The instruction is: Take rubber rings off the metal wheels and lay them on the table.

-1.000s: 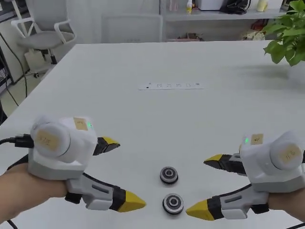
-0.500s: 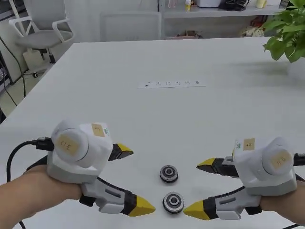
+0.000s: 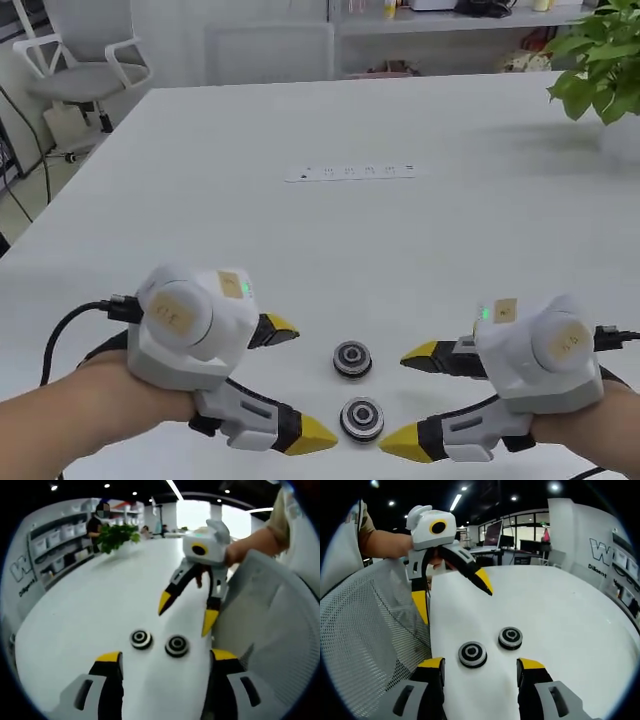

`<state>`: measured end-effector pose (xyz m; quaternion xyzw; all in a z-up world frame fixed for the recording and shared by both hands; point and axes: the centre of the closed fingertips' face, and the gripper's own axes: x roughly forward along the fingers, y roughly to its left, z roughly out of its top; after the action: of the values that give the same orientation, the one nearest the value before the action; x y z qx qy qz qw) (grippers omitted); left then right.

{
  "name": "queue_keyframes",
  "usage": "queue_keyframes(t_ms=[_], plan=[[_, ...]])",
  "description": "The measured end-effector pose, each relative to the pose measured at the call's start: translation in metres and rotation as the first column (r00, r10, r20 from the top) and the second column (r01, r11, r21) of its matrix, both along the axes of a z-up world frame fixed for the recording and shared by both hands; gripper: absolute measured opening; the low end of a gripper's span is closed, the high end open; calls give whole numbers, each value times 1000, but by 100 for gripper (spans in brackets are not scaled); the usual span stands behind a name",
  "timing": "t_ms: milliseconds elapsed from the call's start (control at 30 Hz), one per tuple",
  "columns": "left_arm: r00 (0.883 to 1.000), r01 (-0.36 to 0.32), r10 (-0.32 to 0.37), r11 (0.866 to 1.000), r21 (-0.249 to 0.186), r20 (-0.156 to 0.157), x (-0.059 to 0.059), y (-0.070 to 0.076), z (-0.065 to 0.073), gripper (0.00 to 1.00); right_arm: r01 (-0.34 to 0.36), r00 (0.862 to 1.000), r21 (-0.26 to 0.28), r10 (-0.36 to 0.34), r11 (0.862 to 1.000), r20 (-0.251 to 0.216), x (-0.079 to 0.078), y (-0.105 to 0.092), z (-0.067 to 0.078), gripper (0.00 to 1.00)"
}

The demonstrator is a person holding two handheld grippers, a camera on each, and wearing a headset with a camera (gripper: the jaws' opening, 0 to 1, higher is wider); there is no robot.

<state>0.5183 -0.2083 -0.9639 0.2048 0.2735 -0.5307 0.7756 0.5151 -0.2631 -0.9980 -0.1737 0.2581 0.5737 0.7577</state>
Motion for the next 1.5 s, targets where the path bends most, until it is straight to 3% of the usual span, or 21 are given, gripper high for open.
queue_keyframes(t_ms=[633, 1267, 1500], plan=[[996, 75, -74, 997, 21, -40, -10, -24, -19, 52, -76, 997, -27, 76, 997, 0, -6, 9, -13, 47], [992, 67, -68, 998, -11, -107, -9, -42, -33, 31, -79, 997, -19, 78, 997, -28, -7, 12, -18, 43], [992, 56, -56, 998, -4, -110, -7, -44, -39, 26, -75, 997, -15, 75, 997, -32, -8, 13, -18, 43]])
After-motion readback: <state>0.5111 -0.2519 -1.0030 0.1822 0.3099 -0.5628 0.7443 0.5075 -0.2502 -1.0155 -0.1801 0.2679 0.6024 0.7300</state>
